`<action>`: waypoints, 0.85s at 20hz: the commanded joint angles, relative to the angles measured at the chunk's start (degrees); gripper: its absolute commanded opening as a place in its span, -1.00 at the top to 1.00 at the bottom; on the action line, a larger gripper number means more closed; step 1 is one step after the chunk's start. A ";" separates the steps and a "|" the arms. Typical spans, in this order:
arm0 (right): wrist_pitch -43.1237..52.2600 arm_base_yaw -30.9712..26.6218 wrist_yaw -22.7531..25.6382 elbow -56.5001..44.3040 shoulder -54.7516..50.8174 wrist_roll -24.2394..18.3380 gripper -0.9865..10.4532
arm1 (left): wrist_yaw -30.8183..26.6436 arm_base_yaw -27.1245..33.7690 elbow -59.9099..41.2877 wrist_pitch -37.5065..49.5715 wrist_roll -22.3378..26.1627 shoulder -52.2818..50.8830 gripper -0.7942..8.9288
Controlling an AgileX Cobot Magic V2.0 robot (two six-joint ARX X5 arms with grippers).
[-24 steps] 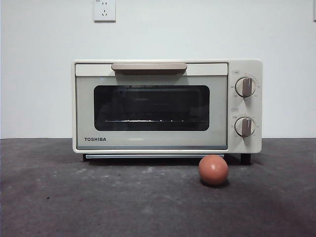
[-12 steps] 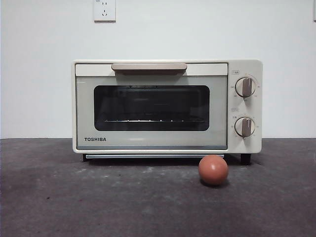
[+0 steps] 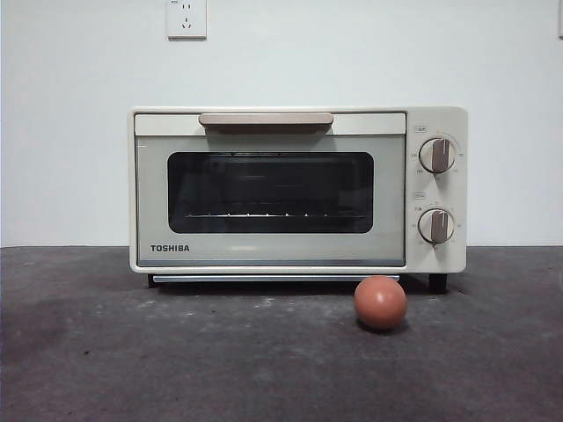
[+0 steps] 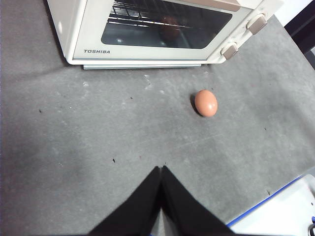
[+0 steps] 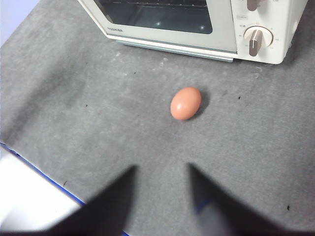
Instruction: Eggoven
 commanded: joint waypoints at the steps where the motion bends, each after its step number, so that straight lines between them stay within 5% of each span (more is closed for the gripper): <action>1: 0.15 0.26 -0.07 0.94 0.66 2.40 0.19 | 0.17 -0.15 1.16 0.28 0.85 0.26 0.82; 10: 6.71 4.13 1.57 0.96 10.97 9.31 0.19 | 0.17 -0.15 1.16 1.40 0.83 0.26 0.82; 17: 20.04 20.55 19.69 0.96 27.93 18.64 0.19 | 0.17 -0.15 1.16 1.97 0.68 0.26 0.82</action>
